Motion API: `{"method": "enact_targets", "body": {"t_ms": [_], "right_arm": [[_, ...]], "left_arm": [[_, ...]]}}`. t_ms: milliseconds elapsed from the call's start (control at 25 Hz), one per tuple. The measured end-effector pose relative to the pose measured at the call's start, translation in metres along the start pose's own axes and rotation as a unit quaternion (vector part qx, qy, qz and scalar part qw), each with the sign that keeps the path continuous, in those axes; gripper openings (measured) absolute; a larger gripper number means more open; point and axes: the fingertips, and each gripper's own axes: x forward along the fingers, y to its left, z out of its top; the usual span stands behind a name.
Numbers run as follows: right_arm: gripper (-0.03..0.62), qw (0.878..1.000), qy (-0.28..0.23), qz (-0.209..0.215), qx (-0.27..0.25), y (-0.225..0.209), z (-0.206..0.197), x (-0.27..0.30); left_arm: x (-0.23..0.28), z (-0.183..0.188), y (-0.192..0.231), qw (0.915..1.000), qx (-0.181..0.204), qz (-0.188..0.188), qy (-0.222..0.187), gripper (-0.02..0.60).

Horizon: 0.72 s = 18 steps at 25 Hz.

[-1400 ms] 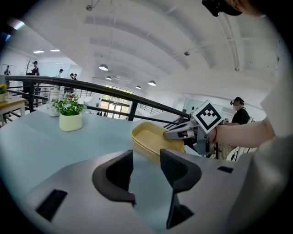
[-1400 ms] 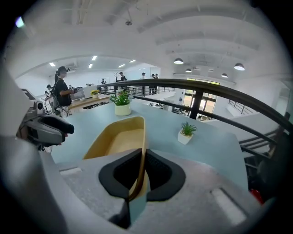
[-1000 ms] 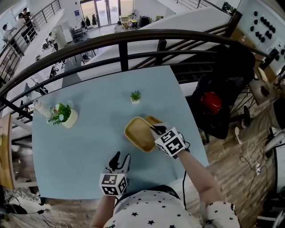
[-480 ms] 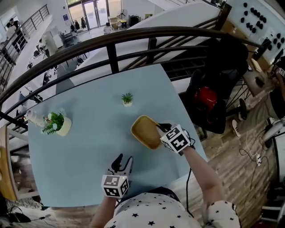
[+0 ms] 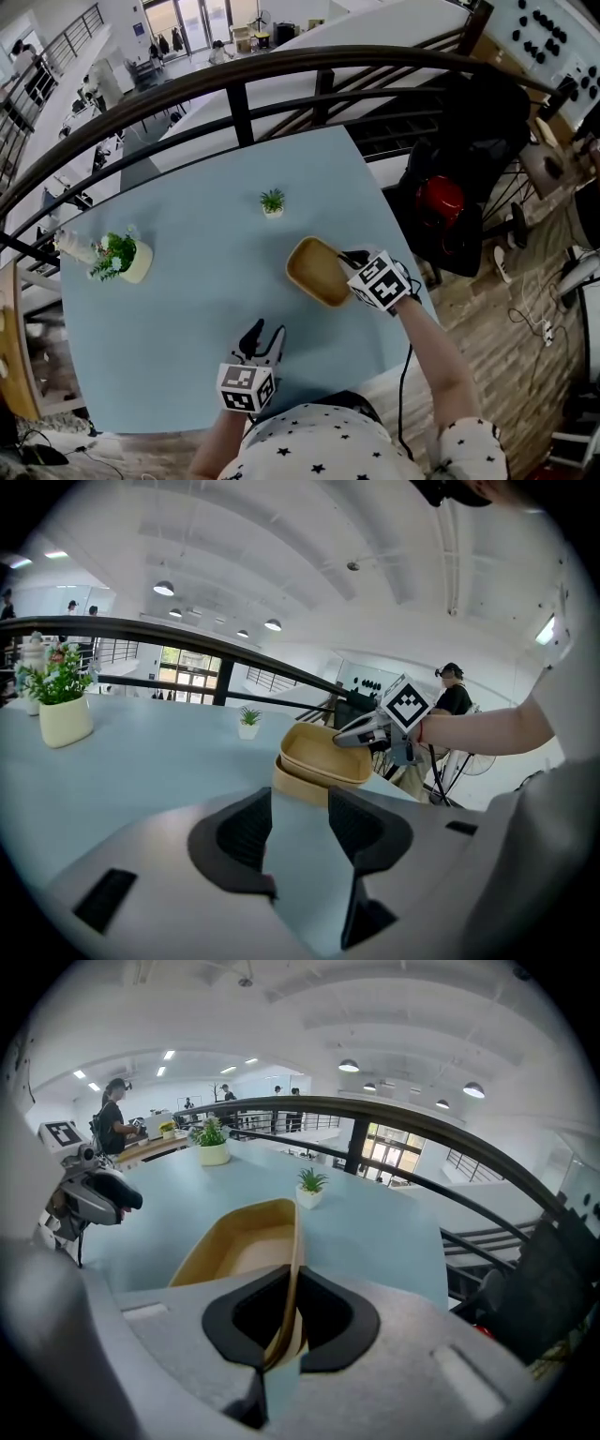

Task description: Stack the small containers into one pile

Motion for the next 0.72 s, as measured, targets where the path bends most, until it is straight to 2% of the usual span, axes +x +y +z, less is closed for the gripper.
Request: {"method": "enact_targets", "body": {"t_ms": [200,720], "right_arm": [[0.023,1.0,0.009,0.012,-0.018,0.0,-0.001,0.01],[0.023,0.999,0.025,0.025,-0.019,-0.001,-0.011,0.028]], "left_arm": [[-0.002,-0.002,0.004,1.0,-0.001,0.006,0.002,0.179],[0.0,-0.002,0.011,0.9999,-0.006,0.01,0.005,0.179]]}}
